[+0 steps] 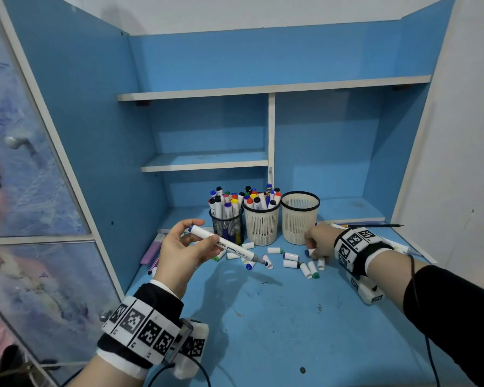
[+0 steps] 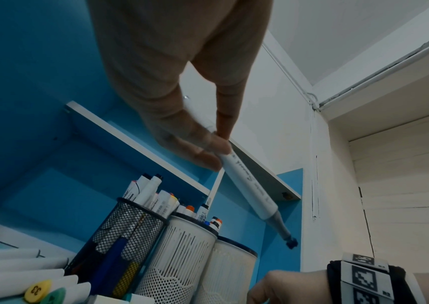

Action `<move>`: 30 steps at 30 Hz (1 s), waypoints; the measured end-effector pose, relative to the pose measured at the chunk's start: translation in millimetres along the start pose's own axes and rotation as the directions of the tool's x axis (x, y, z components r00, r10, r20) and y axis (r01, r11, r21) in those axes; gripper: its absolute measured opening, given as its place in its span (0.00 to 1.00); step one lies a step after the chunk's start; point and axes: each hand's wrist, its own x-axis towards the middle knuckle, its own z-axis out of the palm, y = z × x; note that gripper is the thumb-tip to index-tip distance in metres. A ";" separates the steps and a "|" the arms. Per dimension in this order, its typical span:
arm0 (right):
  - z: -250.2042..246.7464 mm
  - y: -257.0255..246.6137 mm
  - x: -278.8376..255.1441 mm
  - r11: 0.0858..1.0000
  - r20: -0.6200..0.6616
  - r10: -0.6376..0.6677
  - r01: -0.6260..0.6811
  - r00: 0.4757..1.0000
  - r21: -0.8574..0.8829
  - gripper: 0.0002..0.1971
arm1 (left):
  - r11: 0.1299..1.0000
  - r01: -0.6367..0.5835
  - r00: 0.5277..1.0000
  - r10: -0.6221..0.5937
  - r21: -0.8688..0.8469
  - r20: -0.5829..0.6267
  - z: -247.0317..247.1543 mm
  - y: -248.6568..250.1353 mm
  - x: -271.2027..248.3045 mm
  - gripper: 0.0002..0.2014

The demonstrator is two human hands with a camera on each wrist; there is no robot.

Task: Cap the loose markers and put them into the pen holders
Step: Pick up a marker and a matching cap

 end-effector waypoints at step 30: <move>10.0 -45.6 -147.6 -0.682 -0.116 0.328 0.320 0.937 0.658 0.20 | 0.991 0.075 0.987 -0.058 -0.112 0.148 56.2 -7.7 -7.7 0.08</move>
